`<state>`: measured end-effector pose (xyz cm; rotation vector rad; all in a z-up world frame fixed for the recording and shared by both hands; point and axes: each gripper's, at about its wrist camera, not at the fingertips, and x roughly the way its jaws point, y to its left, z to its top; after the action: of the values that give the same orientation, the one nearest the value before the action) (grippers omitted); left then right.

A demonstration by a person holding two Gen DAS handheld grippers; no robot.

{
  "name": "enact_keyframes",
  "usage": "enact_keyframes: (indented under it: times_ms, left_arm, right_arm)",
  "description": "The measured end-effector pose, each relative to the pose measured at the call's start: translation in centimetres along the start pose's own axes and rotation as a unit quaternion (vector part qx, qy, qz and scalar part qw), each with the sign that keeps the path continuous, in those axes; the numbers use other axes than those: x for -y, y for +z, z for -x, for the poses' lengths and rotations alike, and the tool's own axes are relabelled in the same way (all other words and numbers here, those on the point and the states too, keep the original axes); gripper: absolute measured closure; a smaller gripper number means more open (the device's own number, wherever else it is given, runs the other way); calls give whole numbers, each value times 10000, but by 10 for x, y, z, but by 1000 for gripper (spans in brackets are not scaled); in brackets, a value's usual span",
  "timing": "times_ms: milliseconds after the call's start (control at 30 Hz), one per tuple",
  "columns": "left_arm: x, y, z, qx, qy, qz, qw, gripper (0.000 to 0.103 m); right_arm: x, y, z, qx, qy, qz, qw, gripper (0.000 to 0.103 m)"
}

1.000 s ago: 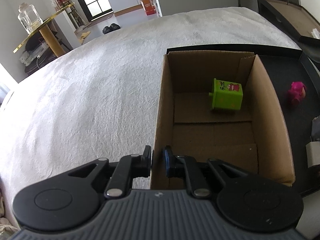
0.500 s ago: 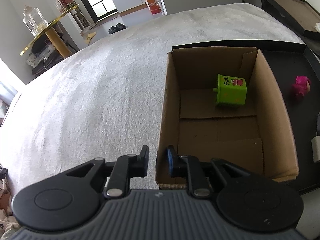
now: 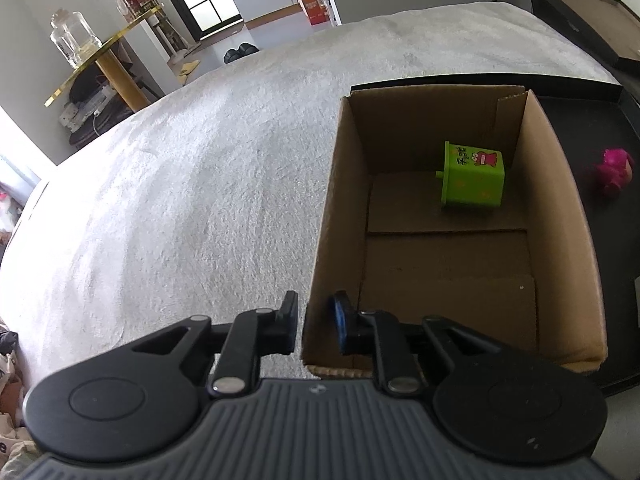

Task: Organize rigid objects
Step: 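Move the right gripper to the white charger and close on it, then carry the white charger with the right gripper over the box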

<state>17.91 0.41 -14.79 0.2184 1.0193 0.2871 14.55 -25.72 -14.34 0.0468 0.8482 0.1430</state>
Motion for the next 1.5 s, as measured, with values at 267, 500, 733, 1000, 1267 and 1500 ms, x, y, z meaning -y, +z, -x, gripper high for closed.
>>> enact_keyframes:
  times_ms: [267, 500, 733, 1000, 1267, 1500]
  left_arm:
    - [4, 0, 2, 84, 67, -74, 9999, 88]
    - [6, 0, 3, 81, 75, -113, 9999, 89]
    - [6, 1, 3, 54, 98, -127, 9999, 88]
    - [7, 2, 3, 51, 112, -141, 9998, 88]
    - [6, 0, 3, 74, 112, -122, 9998, 88]
    - [6, 0, 3, 85, 109, -95, 9999, 88]
  right_arm:
    - [6, -10, -14, -174, -34, -109, 9998, 22]
    - [3, -15, -34, -416, -48, -168, 9990, 23]
    - [-4, -18, -56, -726, -230, -185, 9969, 34]
    - [-15, -21, -81, -1050, -513, -24, 9932, 38]
    - [-17, -16, -75, -1046, -494, -34, 9933, 67]
    - [-20, -8, -59, -845, -508, 23, 9951, 67]
